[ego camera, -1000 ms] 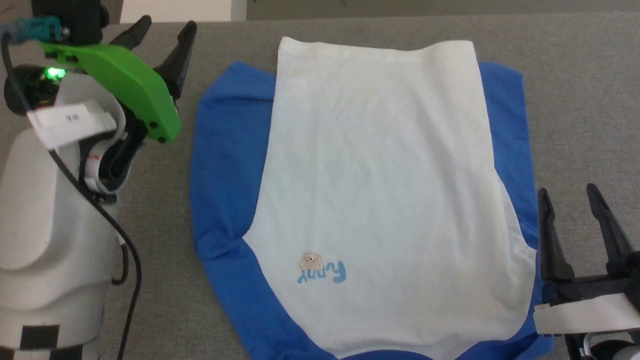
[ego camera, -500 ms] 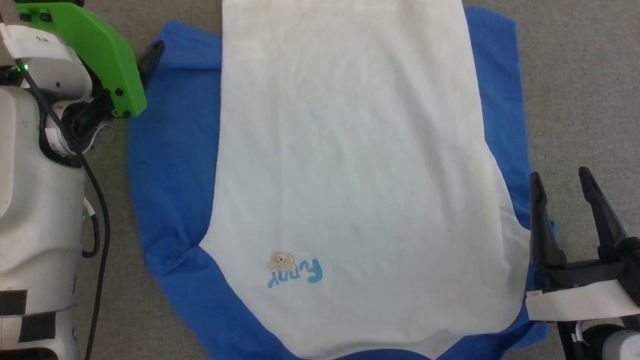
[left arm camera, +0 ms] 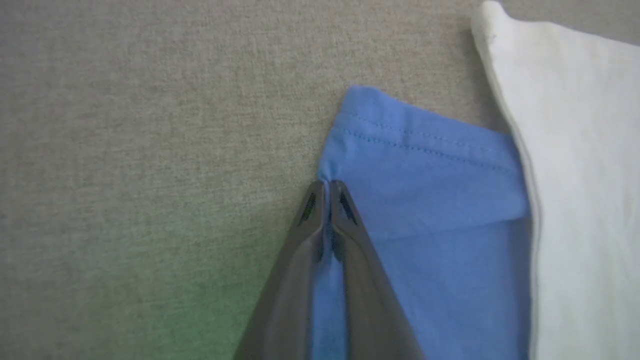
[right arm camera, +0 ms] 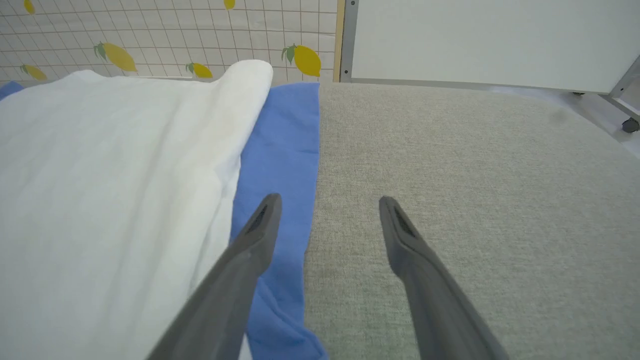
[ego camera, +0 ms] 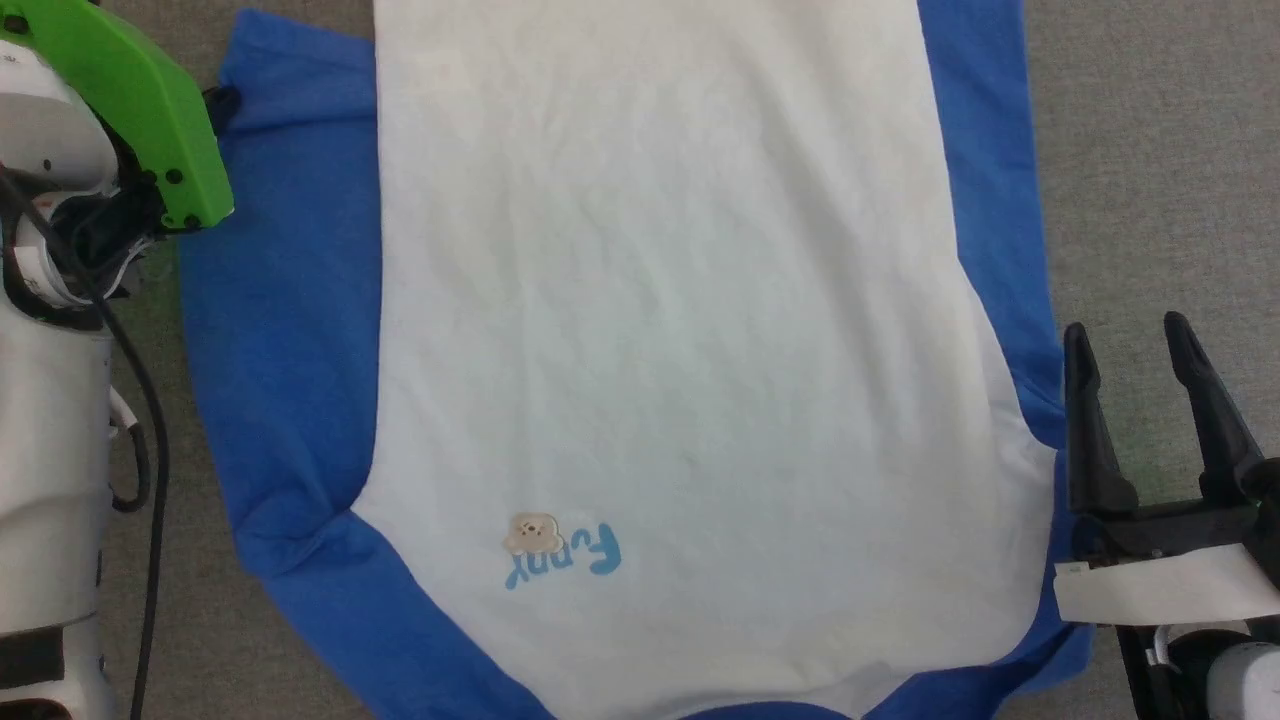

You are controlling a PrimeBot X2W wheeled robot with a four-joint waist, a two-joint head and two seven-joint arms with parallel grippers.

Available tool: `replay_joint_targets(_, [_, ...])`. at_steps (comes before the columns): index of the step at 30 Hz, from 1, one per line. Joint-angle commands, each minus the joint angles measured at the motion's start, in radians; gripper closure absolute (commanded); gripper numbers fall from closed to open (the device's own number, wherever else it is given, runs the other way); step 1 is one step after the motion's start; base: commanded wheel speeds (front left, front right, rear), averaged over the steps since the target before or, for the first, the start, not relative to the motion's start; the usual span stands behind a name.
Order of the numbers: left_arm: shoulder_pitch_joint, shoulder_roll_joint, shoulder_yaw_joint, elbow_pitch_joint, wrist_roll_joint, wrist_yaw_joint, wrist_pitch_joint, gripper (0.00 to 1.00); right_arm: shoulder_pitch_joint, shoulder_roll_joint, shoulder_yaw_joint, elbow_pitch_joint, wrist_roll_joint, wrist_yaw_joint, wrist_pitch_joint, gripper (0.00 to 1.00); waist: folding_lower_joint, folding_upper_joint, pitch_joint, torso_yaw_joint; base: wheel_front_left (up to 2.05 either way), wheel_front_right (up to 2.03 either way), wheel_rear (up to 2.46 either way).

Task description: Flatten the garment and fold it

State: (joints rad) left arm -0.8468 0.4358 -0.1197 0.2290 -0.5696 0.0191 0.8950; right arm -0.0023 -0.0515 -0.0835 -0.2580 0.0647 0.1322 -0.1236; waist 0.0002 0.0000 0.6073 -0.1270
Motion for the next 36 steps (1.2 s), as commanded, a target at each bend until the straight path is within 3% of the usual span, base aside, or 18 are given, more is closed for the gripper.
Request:
replay_joint_targets(1, [0.022,-0.008,-0.006,0.017,-0.010,-0.001,0.000,1.00,-0.020,0.001,-0.005,0.001,0.004,-0.002,-0.003,0.00,-0.0002,0.0000,0.001,0.008,0.00,0.00,0.00])
replay_joint_targets(7, [0.026,-0.024,0.030,0.021,-0.042,-0.023,-0.093,1.00,-0.026,0.001,-0.003,0.010,0.000,-0.002,0.004,0.00,-0.0002,0.0000,-0.047,0.038,0.00,0.00,0.00])
replay_joint_targets(17, [0.135,-0.025,0.078,-0.021,-0.110,-0.098,-0.227,1.00,0.017,0.001,-0.012,0.026,-0.003,-0.002,0.023,0.00,-0.0002,0.0000,-0.230,0.099,0.00,0.00,0.00])
replay_joint_targets(26, [0.260,0.000,0.117,-0.193,-0.164,-0.128,-0.298,1.00,0.087,0.001,-0.012,0.038,0.023,-0.002,0.044,0.00,-0.0002,0.0000,-0.407,0.144,0.00,0.00,0.00])
replay_joint_targets(31, [0.360,0.025,0.138,-0.332,-0.183,-0.132,-0.307,1.00,0.131,0.001,-0.015,0.043,0.038,-0.002,0.051,0.00,-0.0002,0.0000,-0.481,0.160,0.00,0.00,0.00])
replay_joint_targets(36, [0.480,0.038,0.165,-0.492,-0.124,-0.079,-0.328,1.00,0.168,0.001,-0.028,0.045,0.049,-0.002,0.054,0.00,-0.0002,0.0000,-0.541,0.178,0.00,0.00,0.00])
